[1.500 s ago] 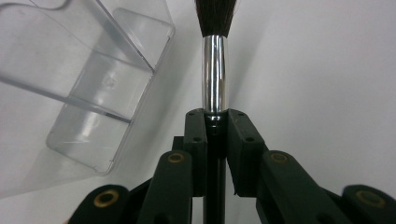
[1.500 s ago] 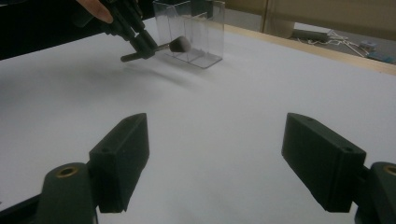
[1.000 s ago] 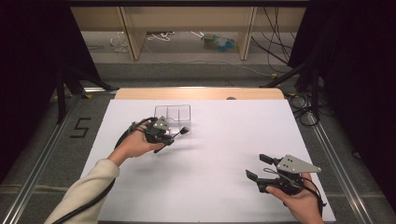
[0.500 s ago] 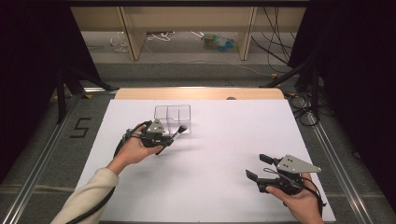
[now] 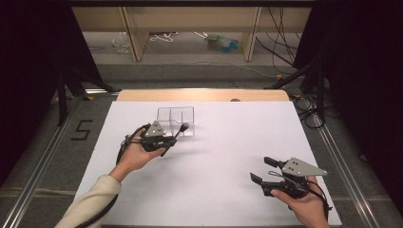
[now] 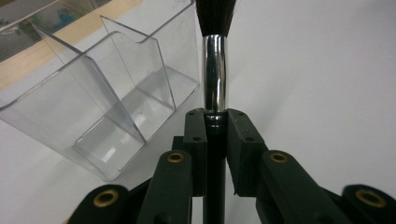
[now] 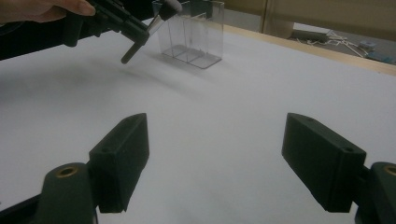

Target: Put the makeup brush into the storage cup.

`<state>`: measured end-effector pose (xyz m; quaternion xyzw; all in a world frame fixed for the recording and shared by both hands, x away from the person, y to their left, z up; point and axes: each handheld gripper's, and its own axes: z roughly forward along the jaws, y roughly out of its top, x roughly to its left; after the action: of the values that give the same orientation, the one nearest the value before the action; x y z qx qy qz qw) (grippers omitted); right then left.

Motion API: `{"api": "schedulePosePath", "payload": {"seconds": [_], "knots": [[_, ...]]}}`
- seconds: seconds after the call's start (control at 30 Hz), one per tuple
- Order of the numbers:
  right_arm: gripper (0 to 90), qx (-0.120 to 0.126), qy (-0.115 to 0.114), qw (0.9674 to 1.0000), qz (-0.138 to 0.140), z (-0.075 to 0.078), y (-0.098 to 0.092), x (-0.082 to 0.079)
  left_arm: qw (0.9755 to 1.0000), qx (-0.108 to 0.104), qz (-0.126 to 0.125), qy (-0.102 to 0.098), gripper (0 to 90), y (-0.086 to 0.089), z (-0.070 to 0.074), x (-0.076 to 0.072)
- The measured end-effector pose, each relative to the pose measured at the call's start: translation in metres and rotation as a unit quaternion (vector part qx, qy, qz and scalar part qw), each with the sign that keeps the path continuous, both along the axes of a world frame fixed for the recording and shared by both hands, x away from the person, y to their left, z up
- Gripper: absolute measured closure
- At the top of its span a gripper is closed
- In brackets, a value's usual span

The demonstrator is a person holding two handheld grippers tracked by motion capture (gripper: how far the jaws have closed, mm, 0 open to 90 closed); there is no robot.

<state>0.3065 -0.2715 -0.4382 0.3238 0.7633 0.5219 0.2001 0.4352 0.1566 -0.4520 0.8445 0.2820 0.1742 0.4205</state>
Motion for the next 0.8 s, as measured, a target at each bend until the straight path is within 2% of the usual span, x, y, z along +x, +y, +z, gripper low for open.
{"api": "schedulePosePath", "payload": {"seconds": [0.07,0.13,0.23,0.27,0.33,0.37,0.43,0.47,0.5,0.53,0.57,0.73,0.77,0.8], "knots": [[24.1,-0.004,0.003,1.0000,-0.001,0.0005,-0.0005,-0.0004,1.0000,-0.001,0.002,0.001,79.0,0.0002,0.0005,-0.0006],[24.1,0.007,0.014,0.9999,0.003,-0.0002,0.0004,-0.0008,0.9999,-0.009,0.006,-0.003,79.0,0.0001,0.0002,-0.0013],[24.1,0.006,0.013,0.9999,0.003,-0.0003,0.0001,-0.0006,0.9998,-0.017,0.013,-0.004,79.0,0.0002,-0.0012,-0.0022],[24.1,-0.003,0.007,1.0000,0.001,0.0004,-0.0013,-0.0003,0.9997,-0.019,0.014,-0.004,79.0,0.0000,-0.0015,-0.0024],[24.1,-0.002,0.005,1.0000,0.000,0.0000,-0.0014,0.0001,0.9997,-0.018,0.012,-0.007,79.0,-0.0001,-0.0015,-0.0025],[24.1,-0.010,0.012,0.9999,-0.003,0.0012,-0.0025,-0.0009,0.9996,-0.021,0.014,-0.011,79.1,-0.0005,-0.0019,-0.0026],[24.1,-0.010,0.012,0.9999,-0.003,0.0012,-0.0025,-0.0008,0.9995,-0.023,0.015,-0.013,79.0,-0.0007,-0.0019,-0.0028],[24.1,-0.009,0.012,0.9999,-0.002,0.0010,-0.0027,-0.0005,0.9995,-0.022,0.021,-0.013,79.0,-0.0007,-0.0012,-0.0037],[24.1,0.007,0.004,1.0000,0.003,-0.0011,-0.0010,0.0013,0.9994,-0.024,0.020,-0.012,79.0,-0.0008,-0.0013,-0.0036],[24.1,0.007,0.004,1.0000,0.003,-0.0012,-0.0010,0.0013,0.9993,-0.027,0.022,-0.014,79.0,-0.0009,-0.0015,-0.0040],[24.1,0.010,0.020,0.9998,0.003,-0.0008,-0.0005,-0.0002,0.9992,-0.029,0.022,-0.017,79.0,-0.0012,-0.0020,-0.0040],[24.1,0.003,0.019,0.9998,0.000,-0.0004,-0.0013,-0.0002,0.9991,-0.033,0.022,-0.018,79.0,-0.0008,-0.0012,-0.0044],[24.1,0.004,0.020,0.9998,0.001,-0.0003,-0.0013,-0.0003,0.9989,-0.036,0.025,-0.014,79.0,-0.0009,-0.0011,-0.0047],[24.1,0.002,0.021,0.9998,0.001,-0.0002,-0.0015,-0.0003,0.9982,-0.049,0.031,-0.016,79.0,-0.0018,-0.0016,-0.0051]]}}
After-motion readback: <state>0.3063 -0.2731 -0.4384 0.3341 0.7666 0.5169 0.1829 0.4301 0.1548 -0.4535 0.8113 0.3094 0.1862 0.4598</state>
